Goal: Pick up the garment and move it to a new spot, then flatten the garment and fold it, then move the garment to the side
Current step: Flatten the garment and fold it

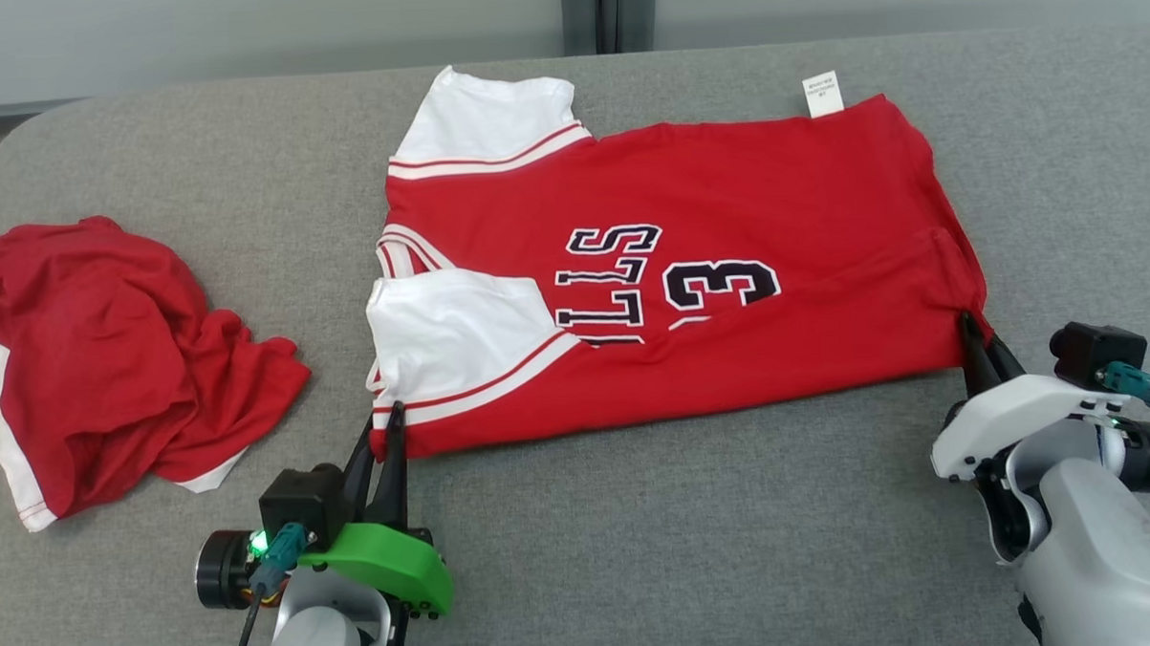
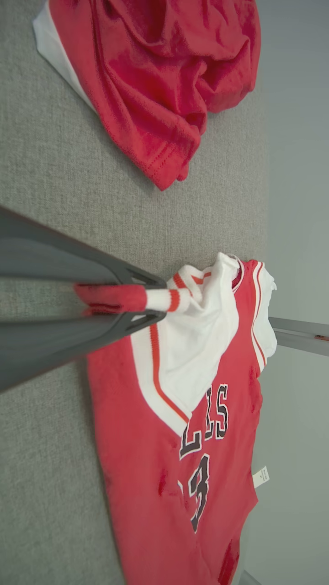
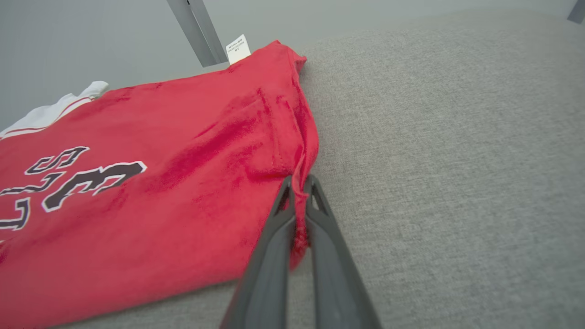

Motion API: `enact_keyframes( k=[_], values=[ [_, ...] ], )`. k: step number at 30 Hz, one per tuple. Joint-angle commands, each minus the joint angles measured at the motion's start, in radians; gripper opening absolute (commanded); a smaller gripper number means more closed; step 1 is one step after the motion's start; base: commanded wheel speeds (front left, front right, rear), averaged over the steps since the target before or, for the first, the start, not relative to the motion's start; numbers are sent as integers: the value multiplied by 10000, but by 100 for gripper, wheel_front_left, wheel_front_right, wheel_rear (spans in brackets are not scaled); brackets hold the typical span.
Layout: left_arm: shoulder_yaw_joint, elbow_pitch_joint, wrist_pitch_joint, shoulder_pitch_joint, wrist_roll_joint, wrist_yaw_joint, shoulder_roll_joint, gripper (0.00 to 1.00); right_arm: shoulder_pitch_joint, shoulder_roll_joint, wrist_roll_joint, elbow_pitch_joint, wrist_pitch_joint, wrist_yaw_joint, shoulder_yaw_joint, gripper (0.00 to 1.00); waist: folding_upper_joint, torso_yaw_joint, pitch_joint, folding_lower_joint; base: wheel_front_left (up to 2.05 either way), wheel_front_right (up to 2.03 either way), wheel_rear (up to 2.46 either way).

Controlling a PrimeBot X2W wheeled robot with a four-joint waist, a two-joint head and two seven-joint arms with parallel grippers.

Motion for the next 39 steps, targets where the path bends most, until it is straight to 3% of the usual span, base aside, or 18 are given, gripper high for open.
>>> enact_keyframes(
  k=[1,8,17,18,19,20,21,22,26,32,39],
  values=[
    [104,42,2,176,80,-41,85,0,342,-182,220,-208,100,-4,85,0,0,-162,-287,0,0,0,0],
    [209,156,2,762,143,-292,216,0,1643,-552,1146,-1701,1171,-7,317,0,0,-478,-872,0,0,0,0],
    [-254,89,434,1484,-57,-688,488,0,3577,-291,1739,-3764,3134,-7,-441,0,0,-726,-1223,0,0,0,0],
    [-305,72,497,1513,-78,-689,503,0,3729,-268,1597,-3945,3258,-7,-577,17,0,-737,-1218,0,0,0,0],
    [-343,68,548,1524,-80,-699,508,10,3810,-229,1462,-4084,3314,-7,-679,89,0,-745,-1210,0,0,0,0],
    [-378,66,575,1523,-93,-699,497,35,3879,-105,1379,-4224,3335,-7,-884,100,0,-755,-1197,0,0,0,0],
    [-382,68,577,1508,-146,-708,480,63,3899,22,1334,-4309,3363,-7,-1080,100,0,-761,-1183,0,0,0,0],
    [-392,75,577,1465,-172,-711,463,100,3895,136,1217,-4443,3372,-1,-1290,100,0,-764,-1160,0,0,0,0],
    [-283,40,379,1164,-165,-480,436,100,3627,381,513,-5034,2901,0,-1740,100,0,-776,-991,0,0,0,0],
    [274,-699,18,690,-312,-171,356,100,3329,554,-78,-5925,1630,-1,-1508,100,0,-833,-630,0,0,0,0],
    [595,-1798,-5,31,-102,-480,287,100,2717,649,-416,-6245,1051,-1,-1004,100,0,-1017,59,0,0,0,0]
  ],
)
